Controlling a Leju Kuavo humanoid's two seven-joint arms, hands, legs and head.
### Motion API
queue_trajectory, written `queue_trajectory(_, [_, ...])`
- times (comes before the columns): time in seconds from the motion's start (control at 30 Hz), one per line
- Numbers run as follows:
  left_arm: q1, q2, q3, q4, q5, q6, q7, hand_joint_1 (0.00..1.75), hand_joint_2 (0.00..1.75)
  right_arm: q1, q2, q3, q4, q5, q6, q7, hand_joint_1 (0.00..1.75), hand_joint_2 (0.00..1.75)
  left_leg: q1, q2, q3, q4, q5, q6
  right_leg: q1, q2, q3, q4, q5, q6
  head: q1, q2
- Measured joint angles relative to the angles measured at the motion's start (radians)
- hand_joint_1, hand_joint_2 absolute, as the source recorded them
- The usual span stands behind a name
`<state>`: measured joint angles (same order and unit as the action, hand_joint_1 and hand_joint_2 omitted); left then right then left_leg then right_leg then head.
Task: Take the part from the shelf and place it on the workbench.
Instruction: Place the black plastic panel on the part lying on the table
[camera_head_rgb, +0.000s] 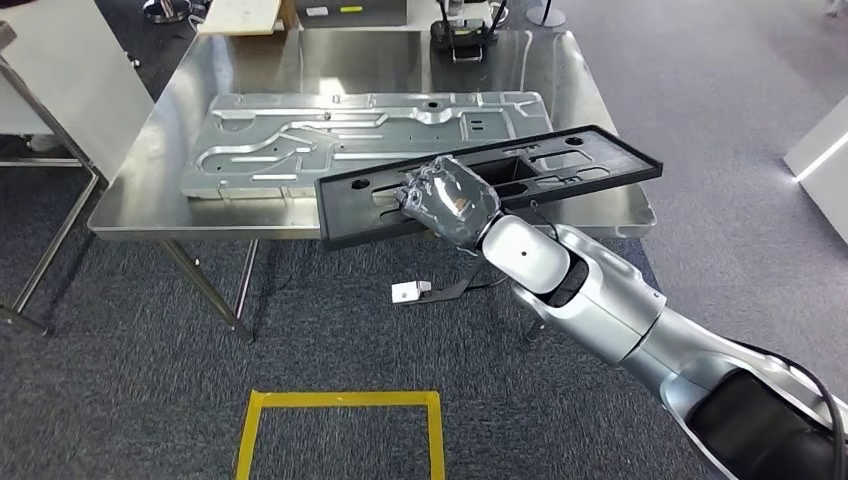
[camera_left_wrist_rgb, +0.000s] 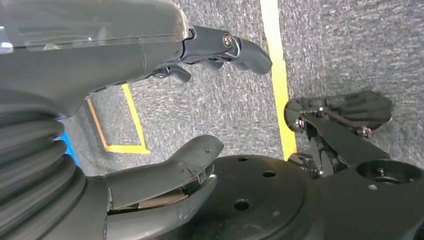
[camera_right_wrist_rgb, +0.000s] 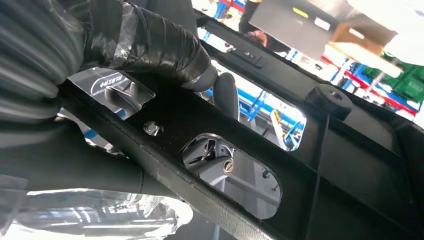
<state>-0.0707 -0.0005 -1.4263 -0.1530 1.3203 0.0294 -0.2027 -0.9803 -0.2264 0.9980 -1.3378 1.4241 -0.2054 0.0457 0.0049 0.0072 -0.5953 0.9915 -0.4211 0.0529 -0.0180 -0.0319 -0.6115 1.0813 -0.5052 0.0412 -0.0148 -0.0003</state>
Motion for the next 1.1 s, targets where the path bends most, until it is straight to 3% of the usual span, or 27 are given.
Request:
queue_trajectory(0.07, [-0.003,-0.001,0.0,0.0,0.0,0.0,-0.001,0.0,1.75,-0.001,-0.005,0.0,0.0,-0.004,0.001,-0.002,1.75,1.75,0.0,-0.003,0.005,-0.002,-0.003,0.005,-0.001,0.026,-0.076,0.139,-0.059,-0.002,0.001,0.0])
queue_trajectory(0.1, [-0.004,-0.001,0.0,0.0,0.001,0.001,-0.002,0.0,1.75,0.001,-0.007,0.001,0.0,-0.005,0.004,-0.002,1.75,1.75,-0.001,-0.006,0.006,-0.001,-0.006,0.006,-0.002,0.029,-0.113,0.199,-0.076,-0.002,0.0,0.0])
queue_trajectory(0.13, [-0.004,-0.001,0.0,0.0,0.002,0.001,-0.002,0.0,1.75,0.003,-0.008,0.003,0.0,-0.006,0.008,-0.002,1.75,1.75,0.0,-0.01,0.01,0.0,-0.009,0.005,-0.003,0.03,-0.133,0.225,-0.07,-0.002,0.0,0.0])
queue_trajectory(0.17, [-0.004,-0.001,0.0,0.0,0.003,0.002,-0.002,0.0,1.75,0.005,-0.009,0.004,0.0,-0.007,0.012,-0.002,1.75,1.75,0.0,-0.014,0.014,0.003,-0.014,0.002,-0.004,0.03,-0.132,0.207,-0.042,-0.002,0.0,0.0])
queue_trajectory(0.23, [-0.002,-0.001,0.0,0.0,0.004,0.002,-0.002,0.0,1.75,0.004,-0.011,0.006,0.0,-0.009,0.017,-0.002,1.75,1.75,0.002,-0.022,0.025,0.011,-0.029,-0.006,-0.007,0.031,-0.079,0.078,0.041,-0.004,0.001,0.0])
queue_trajectory(0.27, [-0.003,-0.002,0.0,0.0,0.005,0.002,-0.002,0.0,1.75,0.003,-0.012,0.006,0.0,-0.009,0.019,-0.002,1.75,1.75,0.0,-0.025,0.027,0.017,-0.037,-0.012,-0.006,0.032,-0.051,0.014,0.067,-0.007,0.001,0.0])
queue_trajectory(0.33, [-0.005,-0.002,0.0,0.0,0.006,0.002,-0.001,0.0,1.75,0.003,-0.014,0.006,-0.001,-0.011,0.021,-0.001,1.75,1.75,-0.001,-0.03,0.027,0.024,-0.048,-0.024,-0.003,0.035,-0.024,-0.044,0.075,-0.017,0.001,0.0])
queue_trajectory(0.47, [-0.003,-0.002,0.0,0.0,0.006,0.002,-0.002,0.0,1.75,0.004,-0.016,0.007,-0.002,-0.012,0.018,0.001,1.75,1.75,0.003,-0.026,0.024,0.047,-0.072,-0.048,-0.002,0.034,-0.004,-0.055,0.059,-0.045,0.0,0.0])
queue_trajectory(0.5, [-0.003,-0.001,0.0,0.0,0.006,0.002,-0.003,0.0,1.75,0.003,-0.016,0.007,-0.002,-0.012,0.018,0.002,1.75,1.75,0.005,-0.023,0.005,0.089,-0.09,-0.054,-0.004,0.033,0.005,-0.058,0.055,-0.051,-0.001,0.0])
queue_trajectory(0.57, [-0.004,-0.002,0.0,0.0,0.007,0.002,-0.004,0.0,1.75,0.004,-0.016,0.009,-0.002,-0.014,0.019,0.002,1.75,1.75,0.008,-0.017,-0.073,0.226,-0.136,-0.063,-0.003,0.032,0.02,-0.059,0.042,-0.059,-0.001,0.0])
queue_trajectory(0.6, [-0.004,-0.001,0.0,0.0,0.007,0.002,-0.004,0.0,1.75,0.005,-0.016,0.011,-0.002,-0.015,0.02,0.001,1.75,1.75,0.008,-0.016,-0.116,0.289,-0.148,-0.066,-0.002,0.031,0.028,-0.059,0.034,-0.06,-0.001,0.0])
queue_trajectory(0.63, [-0.003,-0.001,0.0,0.0,0.007,0.002,-0.004,0.0,1.75,0.006,-0.016,0.013,-0.002,-0.016,0.021,0.001,1.75,1.75,0.008,-0.015,-0.145,0.32,-0.141,-0.066,-0.002,0.031,0.039,-0.059,0.026,-0.06,-0.001,0.0])
queue_trajectory(0.67, [-0.002,-0.001,0.0,0.0,0.007,0.002,-0.004,0.0,1.75,0.007,-0.016,0.015,-0.002,-0.016,0.021,0.0,1.75,1.75,0.008,-0.015,-0.154,0.311,-0.111,-0.065,-0.002,0.031,0.051,-0.058,0.016,-0.059,-0.001,0.0])
queue_trajectory(0.7, [-0.001,-0.001,0.0,0.0,0.007,0.002,-0.004,0.0,1.75,0.007,-0.016,0.016,-0.002,-0.016,0.021,0.0,1.75,1.75,0.008,-0.015,-0.143,0.261,-0.062,-0.061,-0.002,0.031,0.066,-0.059,0.006,-0.057,-0.001,0.0])
queue_trajectory(0.77, [0.002,-0.001,0.0,0.0,0.007,0.002,-0.004,0.0,1.75,0.006,-0.016,0.017,-0.003,-0.016,0.021,0.0,1.75,1.75,0.003,-0.012,-0.097,0.126,0.025,-0.048,-0.001,0.031,0.088,-0.061,-0.015,-0.051,-0.001,0.0])
queue_trajectory(0.8, [0.002,0.0,0.0,0.0,0.007,0.002,-0.004,0.0,1.75,0.005,-0.016,0.017,-0.003,-0.016,0.022,0.001,1.75,1.75,-0.001,-0.011,-0.075,0.074,0.04,-0.042,0.0,0.031,0.094,-0.063,-0.022,-0.046,-0.001,0.0])
queue_trajectory(0.9, [-0.002,0.0,0.0,0.0,0.008,0.002,-0.005,0.0,1.75,0.004,-0.015,0.018,-0.005,-0.018,0.022,0.001,1.75,1.75,-0.007,-0.012,-0.048,0.028,0.02,-0.026,0.002,0.03,0.103,-0.066,-0.021,-0.028,-0.001,0.0])
queue_trajectory(0.97, [0.0,0.0,0.0,0.0,0.008,0.002,-0.006,0.0,1.75,0.004,-0.016,0.017,-0.006,-0.022,0.021,0.001,1.75,1.75,-0.003,-0.013,-0.026,0.012,0.014,-0.014,0.001,0.029,0.094,-0.032,-0.016,-0.018,-0.001,0.0])
queue_trajectory(1.03, [0.001,0.0,0.0,0.0,0.008,0.003,-0.006,0.0,1.75,0.003,-0.018,0.017,-0.006,-0.025,0.02,0.001,1.75,1.75,0.0,-0.014,-0.003,0.002,0.004,-0.003,-0.001,0.031,0.035,0.063,-0.036,-0.012,0.0,0.0])
queue_trajectory(1.1, [0.0,0.0,0.0,0.0,0.008,0.004,-0.006,0.0,1.75,0.009,-0.02,0.017,-0.004,-0.028,0.02,0.001,1.75,1.75,-0.001,-0.017,0.014,0.001,-0.012,0.003,-0.001,0.032,-0.053,0.174,-0.082,-0.007,0.0,0.0])
